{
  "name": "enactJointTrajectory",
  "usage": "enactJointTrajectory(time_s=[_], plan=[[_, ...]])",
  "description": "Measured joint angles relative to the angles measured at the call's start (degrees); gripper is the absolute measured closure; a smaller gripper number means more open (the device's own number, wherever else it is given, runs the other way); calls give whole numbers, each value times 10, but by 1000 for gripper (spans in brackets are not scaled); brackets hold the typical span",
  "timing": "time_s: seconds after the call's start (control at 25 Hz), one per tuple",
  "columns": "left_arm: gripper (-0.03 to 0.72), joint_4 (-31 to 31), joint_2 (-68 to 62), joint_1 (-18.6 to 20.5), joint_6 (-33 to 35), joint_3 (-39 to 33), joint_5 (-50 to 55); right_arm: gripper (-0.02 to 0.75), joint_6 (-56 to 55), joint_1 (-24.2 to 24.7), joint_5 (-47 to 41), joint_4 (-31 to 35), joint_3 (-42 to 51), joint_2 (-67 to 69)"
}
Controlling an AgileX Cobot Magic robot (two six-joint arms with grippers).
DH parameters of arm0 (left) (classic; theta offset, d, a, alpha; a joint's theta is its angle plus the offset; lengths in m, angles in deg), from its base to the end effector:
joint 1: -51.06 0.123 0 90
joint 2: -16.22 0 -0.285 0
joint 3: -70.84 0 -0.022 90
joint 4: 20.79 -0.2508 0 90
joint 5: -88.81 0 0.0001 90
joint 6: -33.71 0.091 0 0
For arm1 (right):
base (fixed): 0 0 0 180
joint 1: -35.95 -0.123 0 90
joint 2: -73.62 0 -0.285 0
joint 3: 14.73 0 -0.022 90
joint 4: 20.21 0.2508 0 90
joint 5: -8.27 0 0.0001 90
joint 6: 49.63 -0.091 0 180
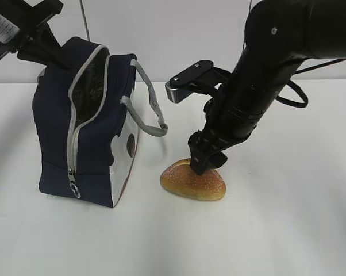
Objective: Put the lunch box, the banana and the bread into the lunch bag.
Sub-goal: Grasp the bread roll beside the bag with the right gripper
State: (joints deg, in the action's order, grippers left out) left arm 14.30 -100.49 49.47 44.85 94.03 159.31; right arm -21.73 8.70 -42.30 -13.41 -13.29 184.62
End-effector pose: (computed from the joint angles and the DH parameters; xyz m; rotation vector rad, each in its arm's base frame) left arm 0.4042 -0.0606 0.3122 0.1285 2.7051 -0.8110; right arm 0.3243 0.1764 0.2271 -1.2369 2.5580 0.1439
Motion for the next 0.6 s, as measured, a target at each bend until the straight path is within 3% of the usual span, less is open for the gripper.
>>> enactJointTrajectory(time_s=[0.28,0.6], plan=[[689,1,0,0,0,0,1,153,112,0,27,16,0,47],[689,1,0,0,0,0,1,149,157,1,79,40,-5,101]])
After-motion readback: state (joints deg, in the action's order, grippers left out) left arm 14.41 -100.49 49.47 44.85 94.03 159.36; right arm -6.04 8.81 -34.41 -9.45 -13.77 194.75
